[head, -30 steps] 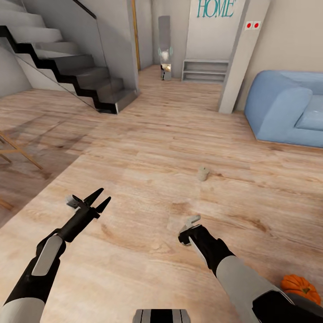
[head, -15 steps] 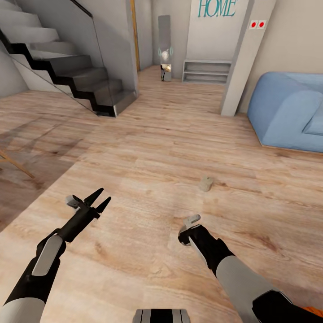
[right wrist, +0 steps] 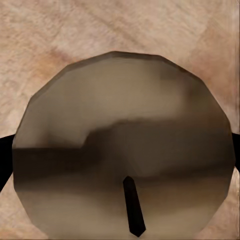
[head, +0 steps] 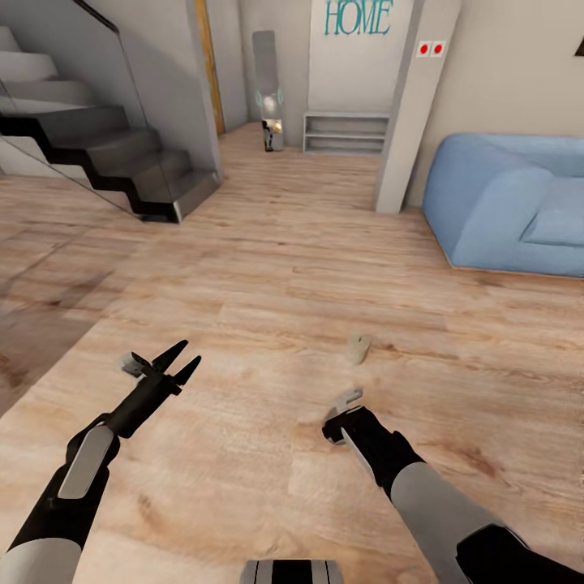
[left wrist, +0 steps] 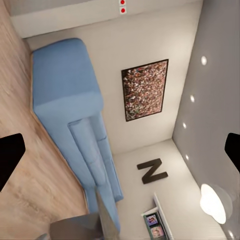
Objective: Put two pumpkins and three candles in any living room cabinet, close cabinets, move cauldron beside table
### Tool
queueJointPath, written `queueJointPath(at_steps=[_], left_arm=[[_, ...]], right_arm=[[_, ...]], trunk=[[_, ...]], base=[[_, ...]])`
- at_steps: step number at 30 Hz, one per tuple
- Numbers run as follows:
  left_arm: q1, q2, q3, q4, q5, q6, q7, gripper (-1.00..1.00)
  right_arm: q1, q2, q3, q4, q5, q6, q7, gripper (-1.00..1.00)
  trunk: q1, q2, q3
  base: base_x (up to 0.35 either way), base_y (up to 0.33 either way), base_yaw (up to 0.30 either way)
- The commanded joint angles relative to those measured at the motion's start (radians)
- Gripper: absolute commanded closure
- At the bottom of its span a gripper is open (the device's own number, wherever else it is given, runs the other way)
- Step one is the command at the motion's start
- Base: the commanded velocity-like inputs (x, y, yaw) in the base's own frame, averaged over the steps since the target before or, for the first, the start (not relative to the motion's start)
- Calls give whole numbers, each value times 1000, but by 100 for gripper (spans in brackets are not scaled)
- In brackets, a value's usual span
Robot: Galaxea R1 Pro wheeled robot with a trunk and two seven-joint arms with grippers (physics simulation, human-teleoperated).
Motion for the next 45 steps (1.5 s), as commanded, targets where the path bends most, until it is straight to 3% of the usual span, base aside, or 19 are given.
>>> queueJointPath(at_steps=[1,40,45], left_arm=[[0,0,0,0,0,0,0,-100],[0,0,0,0,0,0,0,-100],[0,0,0,0,0,0,0,-100]], right_arm=[[0,0,0,0,-3,0,-1,100],[0,0,0,0,-3,0,-1,100],[0,1,0,0,-3,0,-1,100]], trunk=[[0,0,1],[0,0,44],[0,0,45]], base=[[332,0,-258],[332,0,-235],[332,0,-40]])
